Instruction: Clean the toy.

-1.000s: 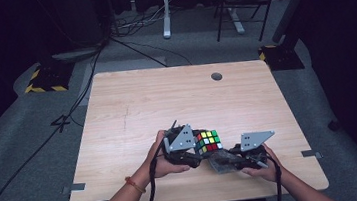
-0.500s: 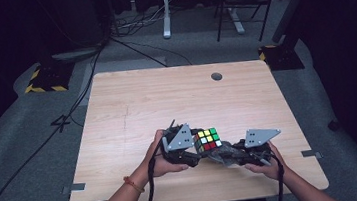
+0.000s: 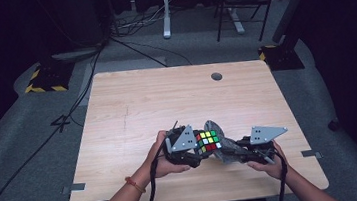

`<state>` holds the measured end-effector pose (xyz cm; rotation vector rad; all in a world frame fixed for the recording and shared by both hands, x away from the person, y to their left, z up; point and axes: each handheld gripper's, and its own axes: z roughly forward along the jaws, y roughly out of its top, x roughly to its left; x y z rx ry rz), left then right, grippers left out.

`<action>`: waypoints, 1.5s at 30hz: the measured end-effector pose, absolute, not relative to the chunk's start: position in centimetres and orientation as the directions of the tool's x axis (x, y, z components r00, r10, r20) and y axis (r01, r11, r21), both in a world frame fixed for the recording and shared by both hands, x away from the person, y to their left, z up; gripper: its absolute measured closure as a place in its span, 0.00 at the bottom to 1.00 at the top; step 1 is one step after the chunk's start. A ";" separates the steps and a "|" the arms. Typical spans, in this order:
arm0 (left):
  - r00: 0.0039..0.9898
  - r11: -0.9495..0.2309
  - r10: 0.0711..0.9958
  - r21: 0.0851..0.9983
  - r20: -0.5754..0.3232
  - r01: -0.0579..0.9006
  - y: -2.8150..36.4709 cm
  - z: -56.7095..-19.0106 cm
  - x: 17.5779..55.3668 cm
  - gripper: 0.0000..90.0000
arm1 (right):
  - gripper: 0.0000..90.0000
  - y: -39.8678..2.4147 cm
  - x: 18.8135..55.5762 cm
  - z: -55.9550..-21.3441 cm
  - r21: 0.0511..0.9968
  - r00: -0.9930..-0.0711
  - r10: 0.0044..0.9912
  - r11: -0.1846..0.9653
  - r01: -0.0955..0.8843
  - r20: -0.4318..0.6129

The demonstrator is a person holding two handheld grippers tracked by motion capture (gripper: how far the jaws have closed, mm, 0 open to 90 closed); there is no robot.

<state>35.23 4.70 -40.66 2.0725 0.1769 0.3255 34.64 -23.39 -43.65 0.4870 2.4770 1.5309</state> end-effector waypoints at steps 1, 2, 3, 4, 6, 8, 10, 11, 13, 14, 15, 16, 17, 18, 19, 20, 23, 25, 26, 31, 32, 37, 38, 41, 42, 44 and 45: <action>0.952 -0.496 0.263 0.868 0.157 -0.007 4.8 -40.5 35.3 0.37 | 0.84 -23.2 34.5 -43.7 0.893 -0.933 0.359 0.417 0.169 0.009; 0.951 -0.487 0.268 0.873 0.154 -0.004 4.9 -40.5 35.3 0.37 | 0.84 -23.1 34.5 -43.8 0.889 -0.937 0.350 0.427 0.167 0.008; 0.949 -0.478 0.275 0.879 0.153 -0.003 5.0 -40.3 35.4 0.37 | 0.84 -22.8 34.4 -44.0 0.883 -0.942 0.336 0.440 0.167 0.010; 0.947 -0.469 0.285 0.883 0.151 0.000 5.2 -40.2 35.4 0.37 | 0.84 -22.5 34.3 -44.2 0.874 -0.947 0.320 0.458 0.162 0.007; 0.946 -0.456 0.290 0.890 0.146 0.002 5.5 -40.0 35.5 0.37 | 0.84 -21.8 34.0 -44.7 0.850 -0.956 0.292 0.503 0.156 0.002; 0.948 -0.463 0.281 0.887 0.150 -0.003 5.6 -40.0 35.4 0.37 | 0.84 -21.3 33.8 -44.9 0.838 -0.960 0.279 0.524 0.152 0.000; 0.954 -0.470 0.263 0.882 0.147 -0.006 5.5 -40.2 35.4 0.37 | 0.84 -21.3 33.8 -44.8 0.841 -0.955 0.298 0.517 0.162 0.001; 0.957 -0.477 0.253 0.879 0.144 -0.006 5.4 -40.2 35.3 0.37 | 0.84 -21.5 34.0 -44.6 0.845 -0.948 0.317 0.507 0.168 -0.001; 0.961 -0.490 0.235 0.872 0.144 -0.011 5.1 -40.5 35.2 0.37 | 0.84 -22.2 34.3 -44.2 0.866 -0.936 0.352 0.465 0.182 0.007; 0.961 -0.501 0.230 0.865 0.152 -0.017 4.9 -40.6 35.2 0.37 | 0.84 -22.7 34.4 -43.9 0.879 -0.930 0.367 0.436 0.190 0.019; 0.960 -0.510 0.229 0.860 0.160 -0.022 4.7 -40.7 35.1 0.37 | 0.84 -23.1 34.6 -43.6 0.891 -0.925 0.379 0.410 0.193 0.026; 0.960 -0.515 0.230 0.857 0.159 -0.019 4.5 -40.8 35.1 0.37 | 0.84 -23.5 34.6 -43.4 0.900 -0.922 0.387 0.391 0.193 0.030; 0.961 -0.514 0.226 0.857 0.159 -0.021 4.5 -40.8 35.2 0.37 | 0.84 -23.8 34.6 -43.2 0.908 -0.921 0.387 0.372 0.194 0.038; 0.962 -0.510 0.227 0.860 0.155 -0.018 4.4 -40.8 35.3 0.37 | 0.84 -24.0 34.7 -43.2 0.909 -0.923 0.383 0.368 0.194 0.042; 0.961 -0.509 0.229 0.861 0.154 -0.016 4.4 -40.8 35.3 0.37 | 0.84 -24.0 34.6 -43.2 0.909 -0.923 0.382 0.369 0.195 0.043; 0.961 -0.505 0.230 0.863 0.151 -0.014 4.4 -40.8 35.2 0.37 | 0.84 -23.9 34.6 -43.4 0.906 -0.926 0.375 0.379 0.191 0.039; 0.961 -0.488 0.236 0.873 0.146 -0.013 4.5 -40.5 35.2 0.37 | 0.84 -23.0 34.3 -43.9 0.888 -0.939 0.345 0.426 0.172 0.017; 0.957 -0.470 0.250 0.883 0.147 -0.013 4.8 -40.3 35.2 0.37 | 0.84 -22.2 34.1 -44.3 0.872 -0.948 0.319 0.461 0.165 0.010; 0.955 -0.469 0.258 0.883 0.150 -0.012 4.8 -40.2 35.2 0.37 | 0.84 -21.8 33.9 -44.5 0.862 -0.951 0.308 0.481 0.162 0.007; 0.953 -0.471 0.263 0.882 0.151 -0.010 5.2 -40.1 35.3 0.37 | 0.83 -20.5 33.5 -45.1 0.833 -0.963 0.268 0.534 0.145 -0.004; 0.952 -0.471 0.266 0.882 0.153 -0.010 5.3 -40.1 35.3 0.37 | 0.83 -20.6 33.5 -45.2 0.833 -0.961 0.276 0.533 0.150 -0.003; 0.953 -0.504 0.260 0.864 0.158 -0.006 5.2 -40.6 35.5 0.37 | 0.83 -22.1 34.1 -44.2 0.869 -0.943 0.333 0.466 0.166 0.002; 0.952 -0.510 0.261 0.860 0.158 -0.003 5.2 -40.8 35.6 0.37 | 0.83 -22.5 34.2 -43.9 0.876 -0.937 0.349 0.452 0.169 0.001; 0.952 -0.534 0.260 0.845 0.164 0.000 5.0 -41.0 35.7 0.37 | 0.83 -23.7 34.5 -43.2 0.899 -0.923 0.384 0.401 0.177 0.011; 0.950 -0.544 0.260 0.839 0.174 -0.005 5.0 -41.1 35.8 0.37 | 0.83 -24.0 34.6 -43.1 0.903 -0.919 0.394 0.391 0.180 0.013; 0.949 -0.552 0.262 0.834 0.173 0.000 5.0 -41.3 35.9 0.37 | 0.83 -24.5 34.8 -42.9 0.906 -0.914 0.406 0.384 0.177 0.006; 0.949 -0.552 0.265 0.834 0.170 0.005 5.0 -41.3 36.0 0.37 | 0.83 -24.6 34.8 -42.8 0.904 -0.910 0.414 0.388 0.177 0.000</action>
